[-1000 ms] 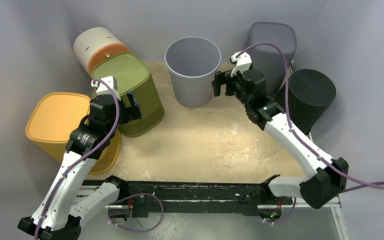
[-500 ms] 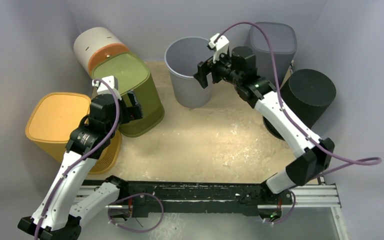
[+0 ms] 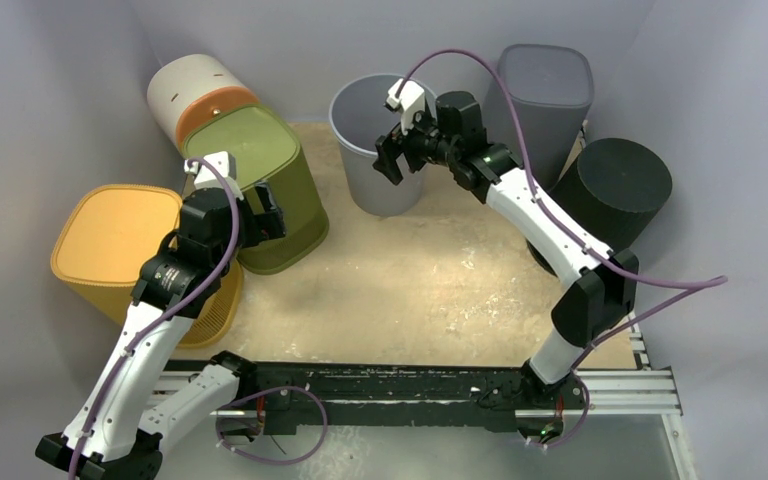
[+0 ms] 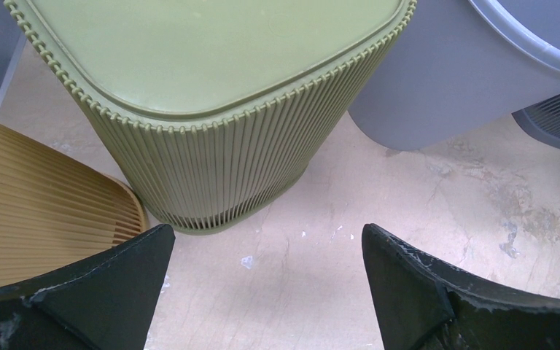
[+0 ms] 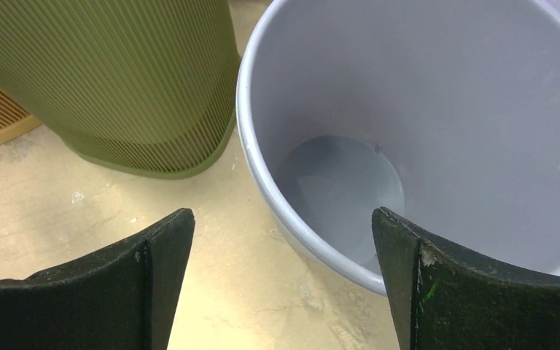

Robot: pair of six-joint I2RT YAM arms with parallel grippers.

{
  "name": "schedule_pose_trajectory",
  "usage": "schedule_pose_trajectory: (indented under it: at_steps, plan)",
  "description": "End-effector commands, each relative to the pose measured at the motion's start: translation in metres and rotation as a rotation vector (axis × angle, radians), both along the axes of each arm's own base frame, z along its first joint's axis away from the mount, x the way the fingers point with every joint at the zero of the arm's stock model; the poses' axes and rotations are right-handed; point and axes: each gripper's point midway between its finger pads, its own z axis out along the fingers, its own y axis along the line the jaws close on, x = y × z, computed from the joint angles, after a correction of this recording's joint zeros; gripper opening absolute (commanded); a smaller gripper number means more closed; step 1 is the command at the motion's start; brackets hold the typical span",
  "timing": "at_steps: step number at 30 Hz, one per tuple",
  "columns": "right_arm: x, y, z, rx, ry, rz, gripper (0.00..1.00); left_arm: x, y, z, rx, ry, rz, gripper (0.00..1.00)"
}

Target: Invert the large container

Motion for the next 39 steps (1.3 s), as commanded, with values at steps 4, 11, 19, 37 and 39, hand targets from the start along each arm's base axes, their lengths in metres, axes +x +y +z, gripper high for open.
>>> schedule_pose_trajectory:
  at_steps: [4,11,19,37,39]
  plan:
    - [0.020,0.013,0.019,-0.010,-0.115,0.042,0.92,0.007,-0.006,0.011,-0.039,-0.061,-0.006,0.97]
    - [0.046,0.016,-0.010,-0.071,-0.096,-0.008,0.85,0.007,-0.005,0.009,-0.037,-0.061,-0.005,0.97]
    - [0.042,0.003,0.000,-0.065,-0.120,-0.059,0.53,0.008,-0.007,0.011,-0.038,-0.060,-0.009,0.97]
    - [-0.026,0.008,0.045,0.195,-0.019,0.033,0.00,0.000,-0.001,0.045,-0.044,-0.096,-0.004,0.97]
    - [-0.038,0.009,0.043,0.212,-0.017,0.064,0.00,-0.004,0.000,0.049,-0.044,-0.100,-0.003,0.97]
